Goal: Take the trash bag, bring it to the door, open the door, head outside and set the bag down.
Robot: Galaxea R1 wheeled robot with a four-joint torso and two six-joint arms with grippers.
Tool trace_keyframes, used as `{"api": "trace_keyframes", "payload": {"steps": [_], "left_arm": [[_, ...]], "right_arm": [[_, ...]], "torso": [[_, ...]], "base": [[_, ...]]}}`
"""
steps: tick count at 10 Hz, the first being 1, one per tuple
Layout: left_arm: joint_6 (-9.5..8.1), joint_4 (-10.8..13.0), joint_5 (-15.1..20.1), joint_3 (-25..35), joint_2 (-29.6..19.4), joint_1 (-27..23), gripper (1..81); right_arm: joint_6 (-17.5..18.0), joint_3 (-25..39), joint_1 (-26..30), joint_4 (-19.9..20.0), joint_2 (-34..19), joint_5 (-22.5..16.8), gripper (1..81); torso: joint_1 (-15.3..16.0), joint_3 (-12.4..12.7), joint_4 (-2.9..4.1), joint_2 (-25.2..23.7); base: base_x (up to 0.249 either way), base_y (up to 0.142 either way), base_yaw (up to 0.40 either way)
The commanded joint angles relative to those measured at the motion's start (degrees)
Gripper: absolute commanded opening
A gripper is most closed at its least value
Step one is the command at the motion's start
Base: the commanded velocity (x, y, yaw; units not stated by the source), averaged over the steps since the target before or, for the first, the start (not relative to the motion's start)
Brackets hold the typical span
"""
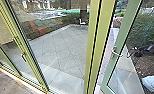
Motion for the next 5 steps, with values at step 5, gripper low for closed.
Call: {"api": "trace_keyframes", "payload": {"steps": [5], "left_arm": [[-0.20,-0.7,4.9,0.3,-0.1,0.1,1.0]], "right_arm": [[-10.1,-9.5,11.5,-18.9,-9.3,-1.7,81.1]], "torso": [[0.0,0.0,0.02,0.0]], "base": [[0.000,0.000,0.000]]}}
